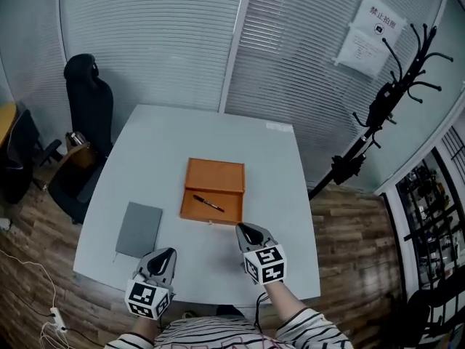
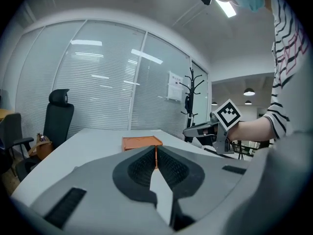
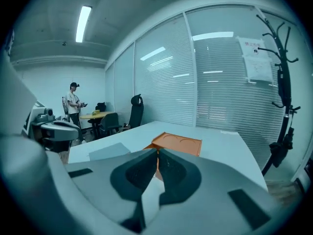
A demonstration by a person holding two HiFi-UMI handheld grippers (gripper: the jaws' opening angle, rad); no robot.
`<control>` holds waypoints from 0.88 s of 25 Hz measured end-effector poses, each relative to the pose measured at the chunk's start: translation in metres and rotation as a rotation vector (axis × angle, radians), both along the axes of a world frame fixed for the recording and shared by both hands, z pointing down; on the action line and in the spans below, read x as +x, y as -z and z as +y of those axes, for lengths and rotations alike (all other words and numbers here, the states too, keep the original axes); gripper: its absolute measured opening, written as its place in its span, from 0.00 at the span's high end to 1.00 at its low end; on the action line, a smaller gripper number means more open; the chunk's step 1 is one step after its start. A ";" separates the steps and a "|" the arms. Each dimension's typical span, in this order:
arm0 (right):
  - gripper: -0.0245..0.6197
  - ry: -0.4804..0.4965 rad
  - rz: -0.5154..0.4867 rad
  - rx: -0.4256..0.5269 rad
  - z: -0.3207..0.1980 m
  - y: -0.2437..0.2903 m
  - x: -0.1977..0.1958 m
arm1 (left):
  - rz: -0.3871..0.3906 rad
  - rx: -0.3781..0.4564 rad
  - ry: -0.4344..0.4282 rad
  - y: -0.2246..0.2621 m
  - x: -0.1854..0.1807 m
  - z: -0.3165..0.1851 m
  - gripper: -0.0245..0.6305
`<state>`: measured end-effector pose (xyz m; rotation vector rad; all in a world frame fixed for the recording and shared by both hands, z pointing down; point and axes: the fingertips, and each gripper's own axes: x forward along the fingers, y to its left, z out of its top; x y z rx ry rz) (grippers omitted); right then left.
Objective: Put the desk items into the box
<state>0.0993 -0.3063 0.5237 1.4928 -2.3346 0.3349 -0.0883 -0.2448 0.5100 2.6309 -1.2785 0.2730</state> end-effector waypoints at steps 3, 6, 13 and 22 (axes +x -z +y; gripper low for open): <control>0.91 -0.042 -0.024 0.039 0.022 0.013 0.002 | 0.001 0.010 -0.044 0.000 0.002 0.008 0.92; 0.91 -0.071 -0.052 0.064 0.045 0.022 0.000 | 0.002 0.012 -0.077 -0.002 0.002 0.020 0.92; 0.92 -0.139 -0.117 0.105 0.096 0.037 -0.002 | 0.005 0.012 -0.128 -0.003 -0.001 0.047 0.92; 0.92 -0.213 -0.155 0.090 0.153 0.022 -0.002 | -0.002 0.011 -0.151 -0.007 -0.008 0.077 0.92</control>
